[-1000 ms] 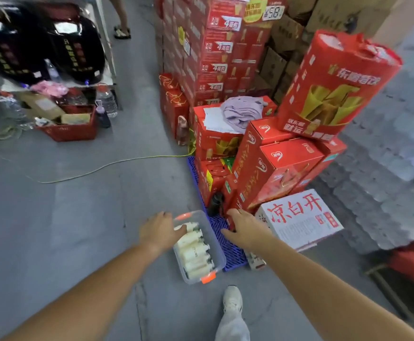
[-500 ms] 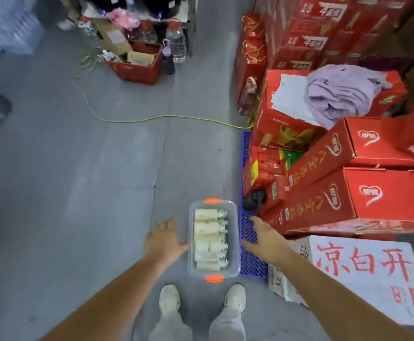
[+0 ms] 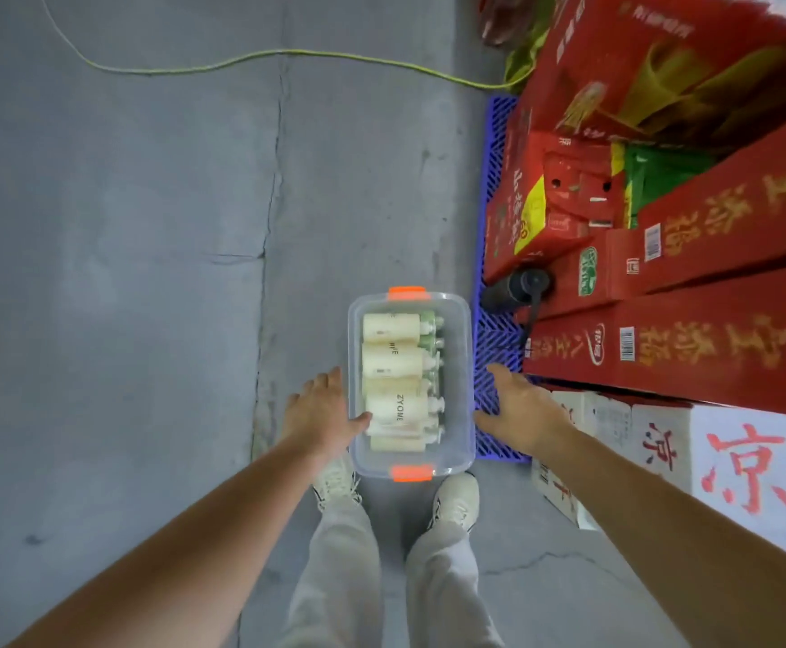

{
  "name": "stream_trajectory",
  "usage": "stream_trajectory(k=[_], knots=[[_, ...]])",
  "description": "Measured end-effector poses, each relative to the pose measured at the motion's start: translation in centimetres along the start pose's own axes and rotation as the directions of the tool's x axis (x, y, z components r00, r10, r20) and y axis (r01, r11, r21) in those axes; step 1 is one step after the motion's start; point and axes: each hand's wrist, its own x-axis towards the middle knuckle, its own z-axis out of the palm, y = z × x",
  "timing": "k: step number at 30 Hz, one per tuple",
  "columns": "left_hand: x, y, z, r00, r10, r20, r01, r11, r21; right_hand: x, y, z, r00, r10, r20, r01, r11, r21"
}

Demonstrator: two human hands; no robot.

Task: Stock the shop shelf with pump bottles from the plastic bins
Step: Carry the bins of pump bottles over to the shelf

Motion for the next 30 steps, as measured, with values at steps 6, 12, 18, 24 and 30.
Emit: stream_trajectory(k=[6,12,18,24,30], knots=[[4.9,-0.1,4.6,0.996,-0.046,0.074,0.046,0.999,0.002,6.7,1.7,4.2,0.998,0.054,0.044,-0.059,0.991,0.122],[9.7,-0.9,9.0,0.997,-0.062,0.051,0.059,0.996,0.069,12.4,4.8,8.3,0.993,0.077,0.089,-0.087,0.988,0.124],[14.5,-2.5,13.8,0.994,-0.098,0.044,0.094,0.993,0.074,18.3,7.3,12.0,0.983,0.159,0.095,-0.17,0.979,0.112],[17.0,-3.0,17.8,0.989,-0.138,0.056,0.143,0.985,-0.097,21.4,8.5,14.8,0.972,0.203,0.12,-0.219,0.965,0.141],[18.1,-2.9,19.2,0.989,-0.13,0.075,0.15,0.843,-0.517,23.0,8.9,16.4,0.969,0.233,0.087,-0.247,0.94,0.235]])
